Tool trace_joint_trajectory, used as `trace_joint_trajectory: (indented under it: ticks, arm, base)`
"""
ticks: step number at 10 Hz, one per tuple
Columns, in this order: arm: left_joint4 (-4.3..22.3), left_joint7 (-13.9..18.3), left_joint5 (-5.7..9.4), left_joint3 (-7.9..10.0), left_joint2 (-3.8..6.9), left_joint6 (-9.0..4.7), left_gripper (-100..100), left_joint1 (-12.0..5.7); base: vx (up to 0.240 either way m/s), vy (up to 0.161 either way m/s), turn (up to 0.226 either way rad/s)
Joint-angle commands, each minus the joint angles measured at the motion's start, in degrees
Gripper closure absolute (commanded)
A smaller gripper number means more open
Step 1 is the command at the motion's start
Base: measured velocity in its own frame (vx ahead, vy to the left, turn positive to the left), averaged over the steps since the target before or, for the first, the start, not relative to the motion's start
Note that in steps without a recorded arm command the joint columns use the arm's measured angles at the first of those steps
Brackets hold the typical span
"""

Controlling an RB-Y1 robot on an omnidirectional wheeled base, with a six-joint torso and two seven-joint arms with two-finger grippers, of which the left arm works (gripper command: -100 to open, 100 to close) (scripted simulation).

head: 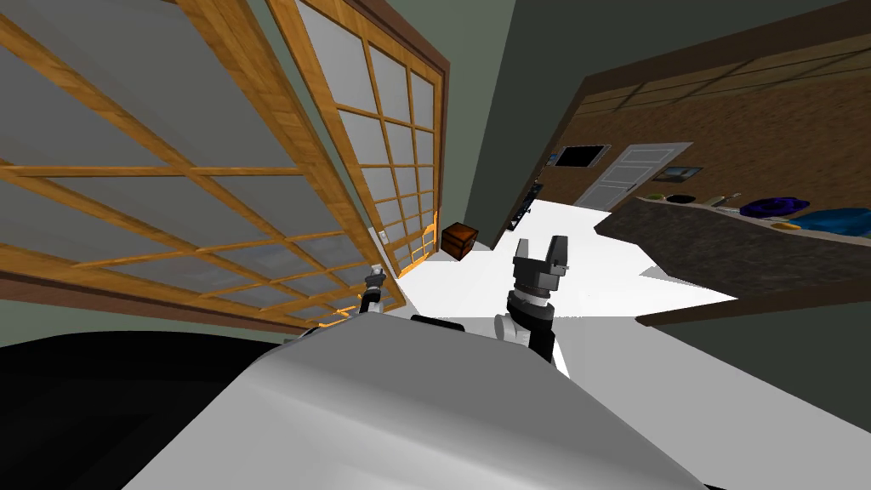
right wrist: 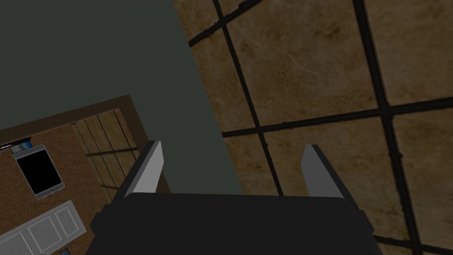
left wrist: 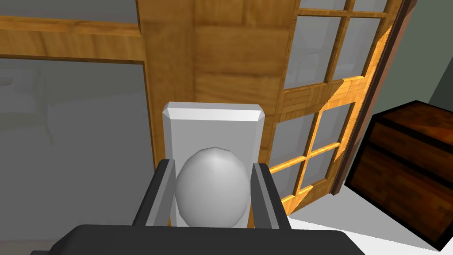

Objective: Pull the door open

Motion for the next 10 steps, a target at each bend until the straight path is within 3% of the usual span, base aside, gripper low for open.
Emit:
trace_joint_trajectory:
  ticks: [1,3,10]
  arm:
    - [0.0,0.9,-0.59,-0.96,-0.11,-0.10,100,0.14]
    - [-0.4,0.9,-0.71,-1.12,0.01,0.18,100,0.10]
    - [-1.5,4.7,-3.97,-5.87,0.95,-0.44,100,1.12]
  base:
    - [-0.217,0.010,-0.057]
    - [-0.183,0.000,-0.041]
    - [-0.190,0.014,-0.055]
